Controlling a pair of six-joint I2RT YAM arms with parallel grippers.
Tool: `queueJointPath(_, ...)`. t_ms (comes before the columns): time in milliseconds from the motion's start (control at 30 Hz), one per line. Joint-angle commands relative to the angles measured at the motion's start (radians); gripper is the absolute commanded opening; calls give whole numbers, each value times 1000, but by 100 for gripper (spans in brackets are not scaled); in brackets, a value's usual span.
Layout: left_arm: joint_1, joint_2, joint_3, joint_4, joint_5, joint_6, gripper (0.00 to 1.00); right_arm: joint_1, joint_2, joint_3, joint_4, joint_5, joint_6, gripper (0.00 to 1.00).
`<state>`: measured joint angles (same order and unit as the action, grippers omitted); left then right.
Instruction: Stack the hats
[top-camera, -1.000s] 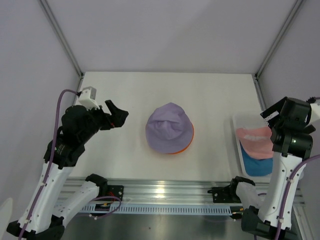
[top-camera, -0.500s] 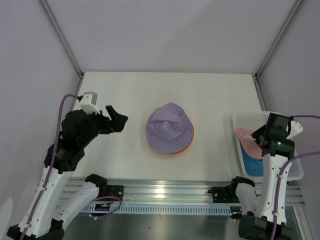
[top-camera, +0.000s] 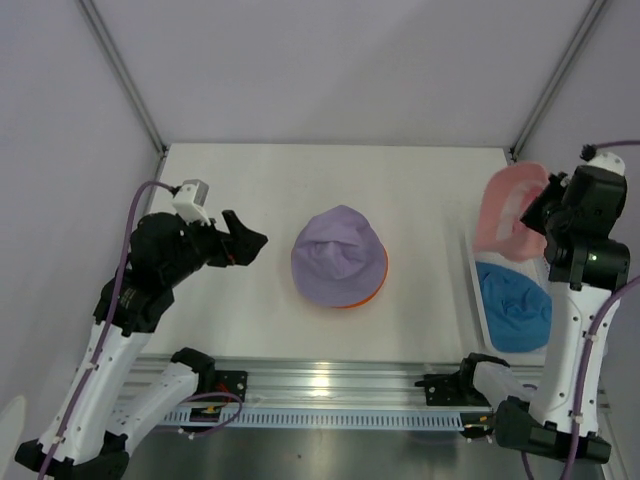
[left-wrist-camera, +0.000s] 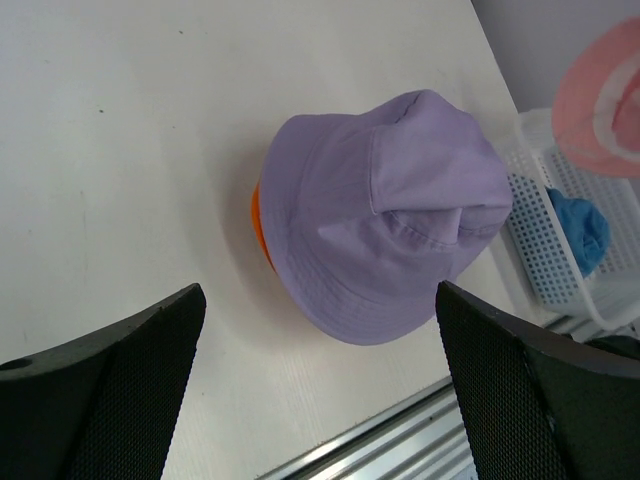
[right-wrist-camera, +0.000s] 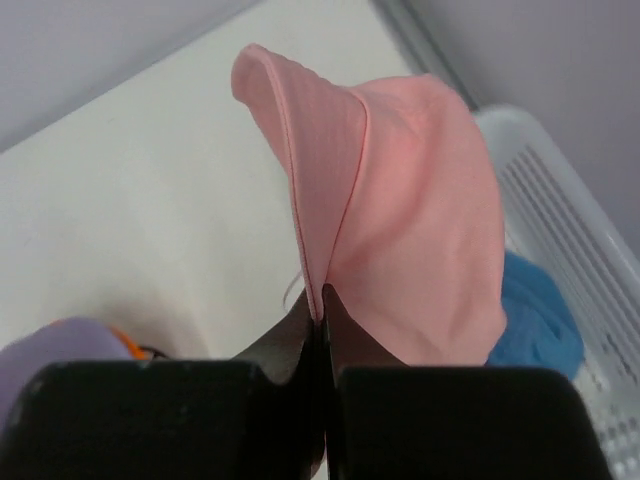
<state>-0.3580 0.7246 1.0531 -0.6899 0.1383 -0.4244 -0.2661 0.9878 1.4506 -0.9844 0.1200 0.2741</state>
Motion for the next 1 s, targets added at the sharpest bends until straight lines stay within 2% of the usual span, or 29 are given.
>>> queueJointPath(0,-1,30,44,56,159,18,99,120,80,112,41,-201,-221,0)
queueJointPath(67,-1,33,44,98,263,21,99,273,136,154,30,-171,-266,0)
queueJointPath(167,-9,7,12,229,432,48,100,465,234,211,-3,-2,-302,0)
queueJointPath(200,-25,-5,2,277,510,52,99,490,265,232,-11,41,-264,0)
queueJointPath(233,-39,-19,-8,368,512,50,99,505,296,261,-25,108,-215,0)
queueJointPath(300,-74,-50,-64,462,523,52,100,515,406,393,-103,106,-94,0)
queueJointPath(367,-104,-31,-82,556,530,47,99,534,512,550,-198,124,-52,0)
queueJointPath(400,-117,-18,-82,600,526,46,100,582,549,612,-235,209,-23,0)
queueJointPath(500,-202,83,-41,609,475,59,100,687,678,833,-353,350,-15,0)
queueJointPath(567,-293,189,20,557,359,82,100,722,721,905,-379,366,-4,0)
queueJointPath(600,-327,228,104,500,322,91,100,740,742,936,-376,366,3,0)
queueJointPath(633,-360,266,135,466,208,98,100,746,746,935,-355,360,26,0)
queueJointPath(667,-421,304,168,436,142,96,100,751,747,932,-344,336,45,0)
queueJointPath(700,-447,378,250,388,100,98,97,755,746,920,-333,320,62,0)
queueJointPath(733,-470,407,269,376,2,93,97,760,741,907,-303,305,91,0)
queueJointPath(867,-580,498,308,434,-133,153,97,772,692,815,-217,248,166,0)
queueJointPath(967,-607,584,352,463,-175,203,97,774,655,737,-168,227,212,0)
